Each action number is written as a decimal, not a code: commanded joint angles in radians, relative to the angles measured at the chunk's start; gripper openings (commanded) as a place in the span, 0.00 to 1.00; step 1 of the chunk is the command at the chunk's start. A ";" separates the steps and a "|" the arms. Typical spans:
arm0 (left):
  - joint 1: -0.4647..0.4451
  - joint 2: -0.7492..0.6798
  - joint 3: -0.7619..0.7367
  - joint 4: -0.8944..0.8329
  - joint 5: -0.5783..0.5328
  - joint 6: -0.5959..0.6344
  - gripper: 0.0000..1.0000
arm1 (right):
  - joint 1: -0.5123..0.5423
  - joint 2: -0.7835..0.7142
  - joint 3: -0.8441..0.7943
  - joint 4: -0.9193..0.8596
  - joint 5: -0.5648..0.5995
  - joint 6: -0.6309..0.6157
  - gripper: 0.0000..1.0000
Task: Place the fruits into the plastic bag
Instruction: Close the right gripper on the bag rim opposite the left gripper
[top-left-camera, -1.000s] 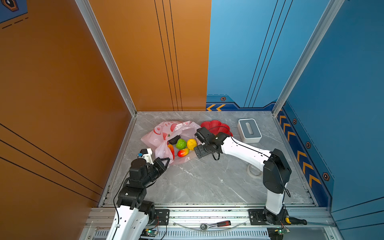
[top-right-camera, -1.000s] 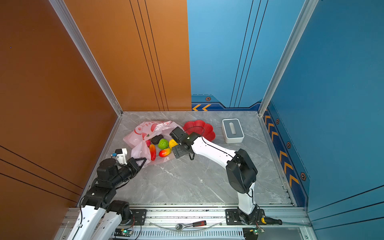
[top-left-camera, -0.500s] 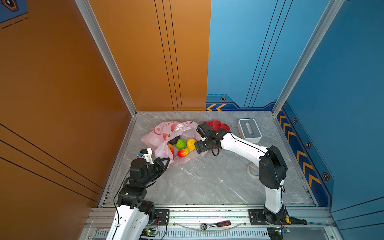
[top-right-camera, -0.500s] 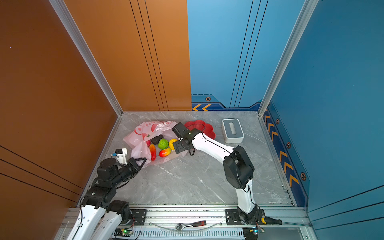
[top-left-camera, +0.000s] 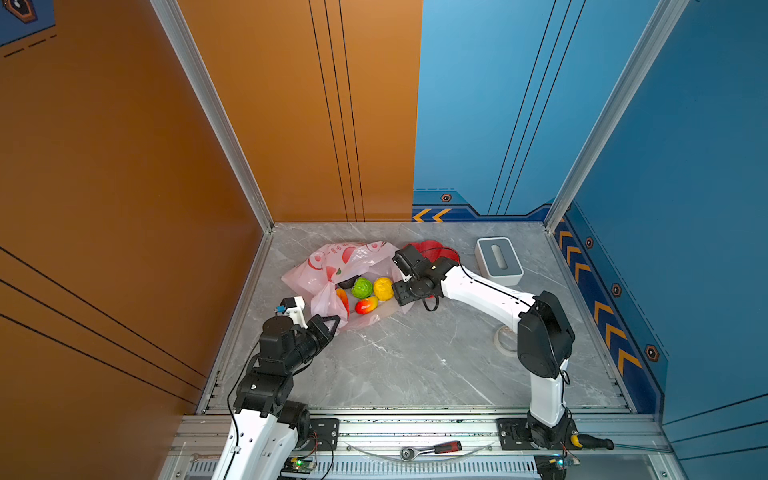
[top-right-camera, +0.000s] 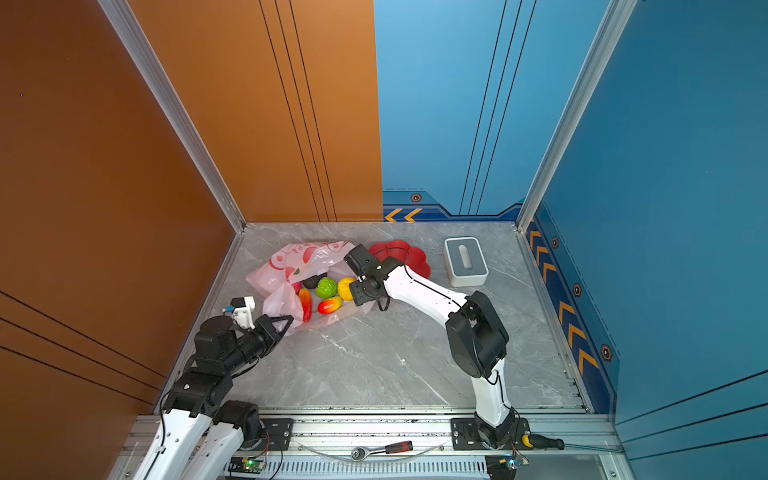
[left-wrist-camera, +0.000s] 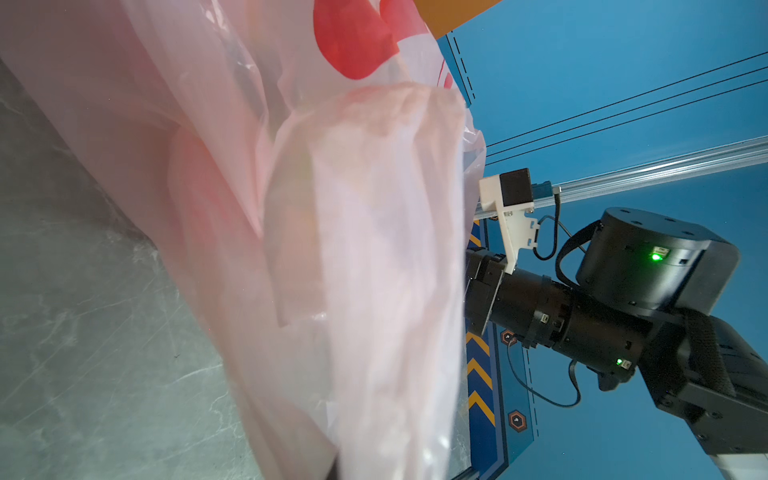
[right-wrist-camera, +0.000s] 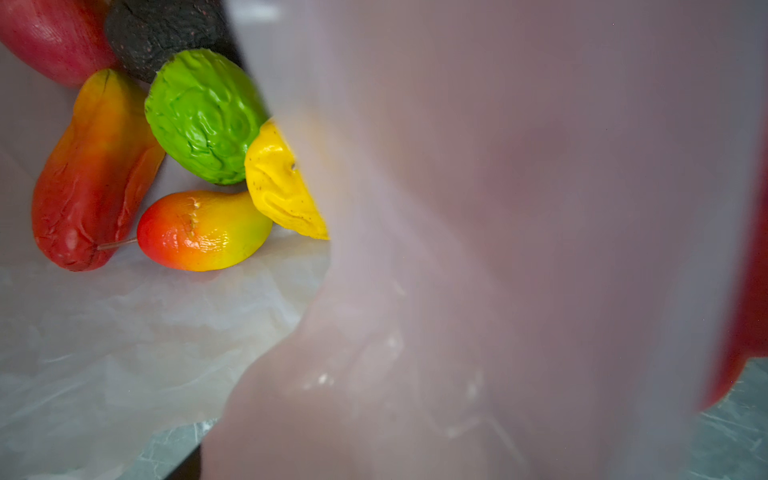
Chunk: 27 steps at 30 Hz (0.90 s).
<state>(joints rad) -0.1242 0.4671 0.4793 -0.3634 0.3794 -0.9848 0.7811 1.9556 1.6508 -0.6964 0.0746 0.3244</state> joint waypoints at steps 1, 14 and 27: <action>0.013 0.005 0.030 -0.004 0.013 0.025 0.00 | -0.004 -0.020 -0.011 0.003 -0.009 0.013 0.63; 0.012 0.004 0.029 -0.002 0.014 0.025 0.00 | -0.002 -0.066 -0.056 0.018 -0.013 0.031 0.33; 0.012 -0.009 0.025 -0.014 0.012 0.027 0.00 | 0.000 -0.127 -0.084 0.034 -0.007 0.044 0.00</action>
<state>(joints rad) -0.1223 0.4706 0.4797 -0.3634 0.3794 -0.9844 0.7795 1.8683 1.5749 -0.6697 0.0628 0.3634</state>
